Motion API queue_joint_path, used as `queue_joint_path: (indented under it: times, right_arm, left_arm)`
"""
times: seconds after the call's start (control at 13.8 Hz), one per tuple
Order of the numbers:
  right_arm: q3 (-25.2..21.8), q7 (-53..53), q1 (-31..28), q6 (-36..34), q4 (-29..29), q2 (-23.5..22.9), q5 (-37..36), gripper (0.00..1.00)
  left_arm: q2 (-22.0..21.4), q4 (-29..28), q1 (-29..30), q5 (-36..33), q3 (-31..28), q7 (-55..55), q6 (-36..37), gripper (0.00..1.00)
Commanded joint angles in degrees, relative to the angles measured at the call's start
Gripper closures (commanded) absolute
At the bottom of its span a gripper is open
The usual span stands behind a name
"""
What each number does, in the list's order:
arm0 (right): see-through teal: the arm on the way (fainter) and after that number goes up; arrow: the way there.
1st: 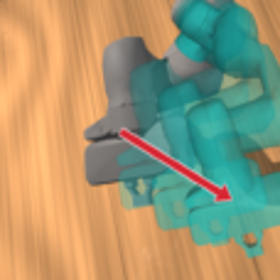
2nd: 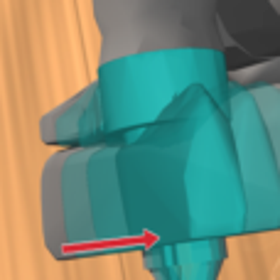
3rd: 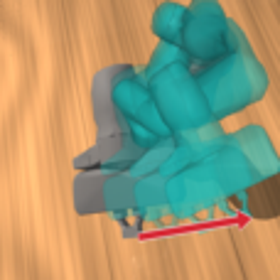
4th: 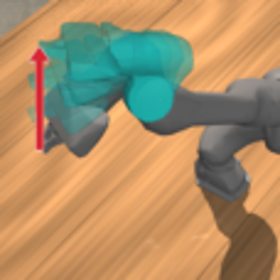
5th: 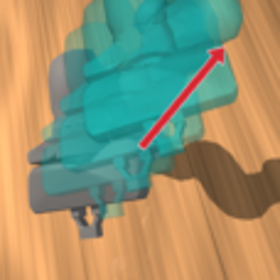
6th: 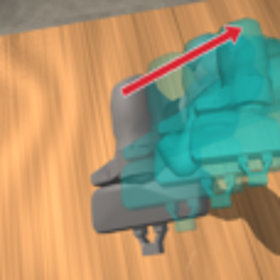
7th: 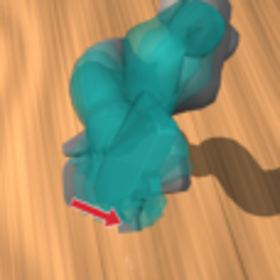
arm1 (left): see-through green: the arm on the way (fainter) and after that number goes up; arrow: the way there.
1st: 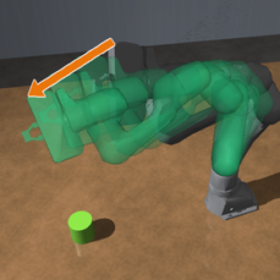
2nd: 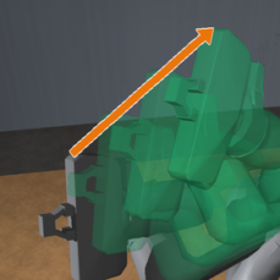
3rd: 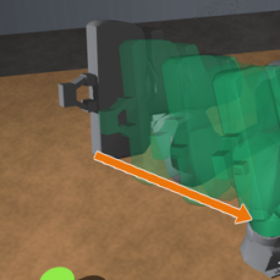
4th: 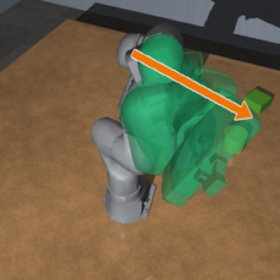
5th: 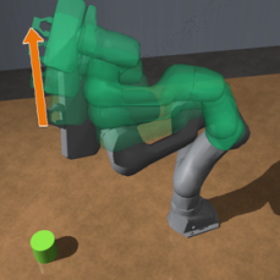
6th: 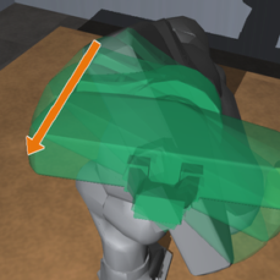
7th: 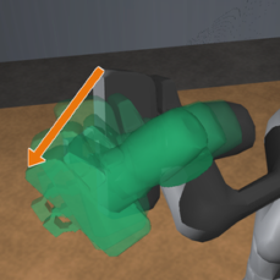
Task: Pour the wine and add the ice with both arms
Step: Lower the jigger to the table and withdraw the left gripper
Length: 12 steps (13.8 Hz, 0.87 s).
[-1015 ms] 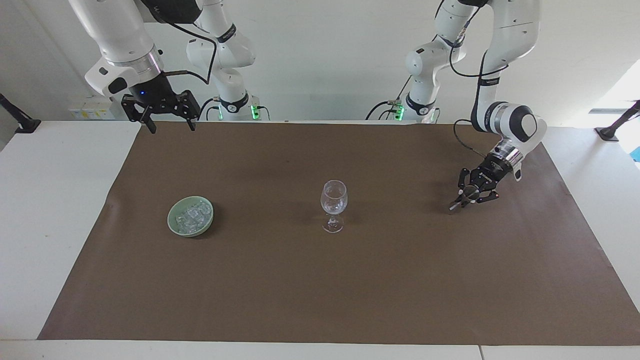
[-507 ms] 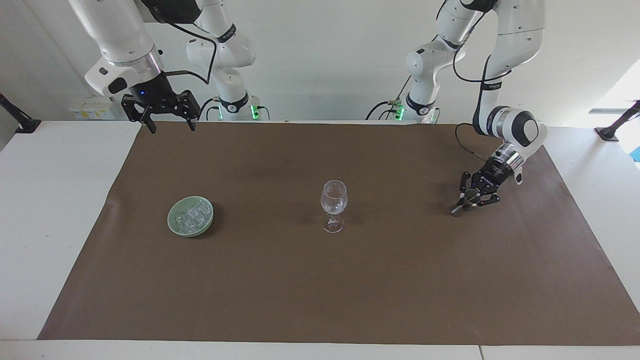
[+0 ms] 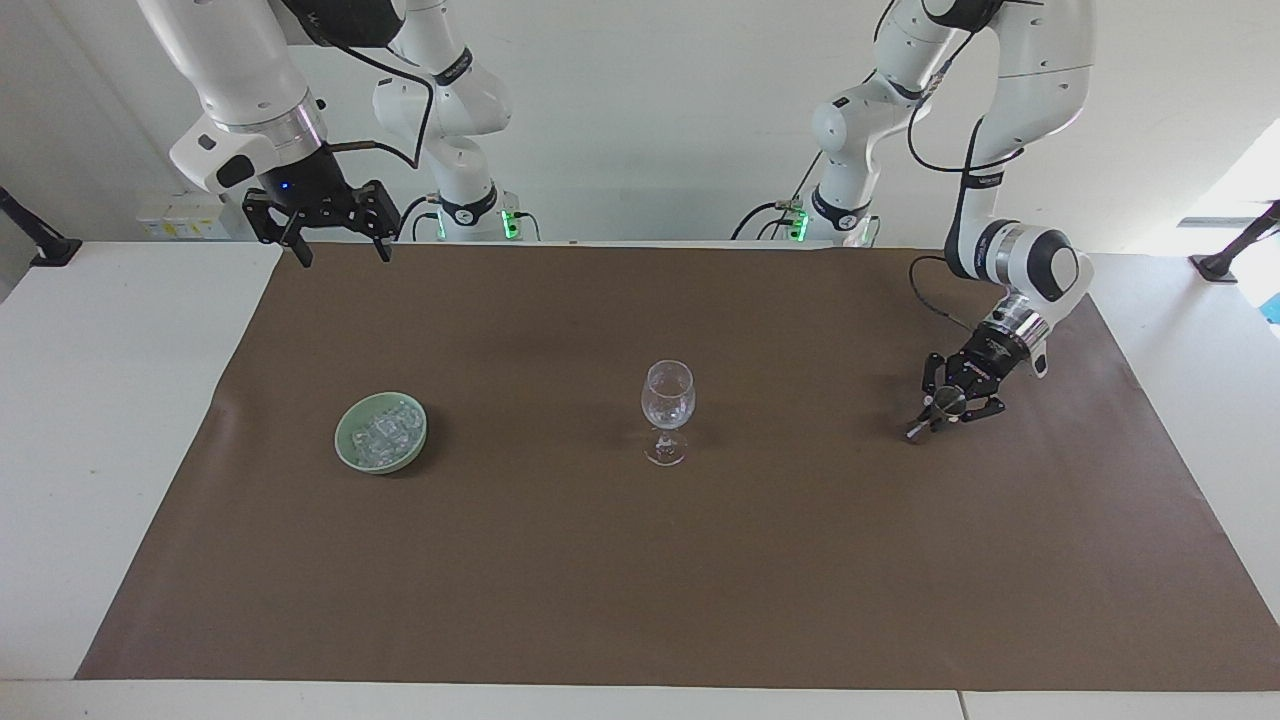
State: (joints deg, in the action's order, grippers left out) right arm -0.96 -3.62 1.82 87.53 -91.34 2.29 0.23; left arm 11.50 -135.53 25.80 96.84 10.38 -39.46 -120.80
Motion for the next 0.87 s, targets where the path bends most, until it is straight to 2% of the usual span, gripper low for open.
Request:
queue_joint_path:
  times: [0.0, 0.65, 0.8]
  right_arm:
    - [0.52, -1.48, -0.68, -0.6, -0.59, 0.87, -0.41, 0.0]
    - [0.52, -1.48, -0.68, -0.6, -0.59, 0.87, -0.41, 0.0]
    - [0.52, -1.48, -0.68, -0.6, -0.59, 0.87, -0.41, 0.0]
  left_arm:
    - [0.98, 0.79, -0.4, 1.25, -0.19, 1.14, 0.66, 1.0]
    - [1.42, 0.18, -0.22, 1.25, -0.27, 3.69, 0.57, 1.0]
    - [1.42, 0.18, -0.22, 1.25, -0.27, 3.78, 0.57, 0.9]
